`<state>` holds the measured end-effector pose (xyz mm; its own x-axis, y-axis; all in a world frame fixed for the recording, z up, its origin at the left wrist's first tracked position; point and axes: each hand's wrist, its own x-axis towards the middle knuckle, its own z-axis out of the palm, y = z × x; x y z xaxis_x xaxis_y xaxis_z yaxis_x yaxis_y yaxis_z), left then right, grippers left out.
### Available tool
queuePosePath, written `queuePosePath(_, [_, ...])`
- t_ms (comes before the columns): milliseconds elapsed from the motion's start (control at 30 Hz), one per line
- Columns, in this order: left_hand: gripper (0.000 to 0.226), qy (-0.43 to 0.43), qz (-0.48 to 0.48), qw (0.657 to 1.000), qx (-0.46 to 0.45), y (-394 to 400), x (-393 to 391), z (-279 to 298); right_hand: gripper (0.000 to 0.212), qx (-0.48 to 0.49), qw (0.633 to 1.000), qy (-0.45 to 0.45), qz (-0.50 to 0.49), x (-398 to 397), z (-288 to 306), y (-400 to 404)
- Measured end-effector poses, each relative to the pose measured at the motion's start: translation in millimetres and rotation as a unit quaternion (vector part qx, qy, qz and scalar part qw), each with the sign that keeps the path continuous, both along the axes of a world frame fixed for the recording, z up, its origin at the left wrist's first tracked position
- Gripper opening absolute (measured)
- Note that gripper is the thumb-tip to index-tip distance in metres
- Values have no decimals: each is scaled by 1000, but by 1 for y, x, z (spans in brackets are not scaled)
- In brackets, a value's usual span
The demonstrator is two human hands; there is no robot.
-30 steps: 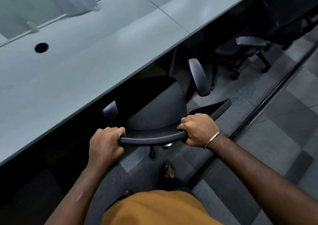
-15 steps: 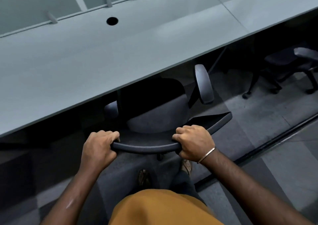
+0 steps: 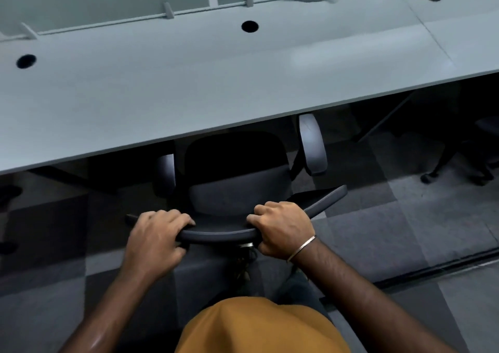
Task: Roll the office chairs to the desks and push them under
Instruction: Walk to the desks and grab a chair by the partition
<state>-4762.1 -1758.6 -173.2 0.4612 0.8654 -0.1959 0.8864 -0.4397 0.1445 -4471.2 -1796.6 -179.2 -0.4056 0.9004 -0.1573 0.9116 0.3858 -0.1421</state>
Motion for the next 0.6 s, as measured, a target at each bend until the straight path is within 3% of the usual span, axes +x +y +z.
queuePosePath(300, [35,54,65,996,24,-14,19,-3,48,60,989,27,131,14,-5,29])
queuePosePath(400, [37,60,59,996,38,-13,17,-3,60,80,991,7,111,41,-10,41])
queuePosePath(600, [36,54,79,994,59,9,0,-8,67,143,981,59,114,33,-14,64])
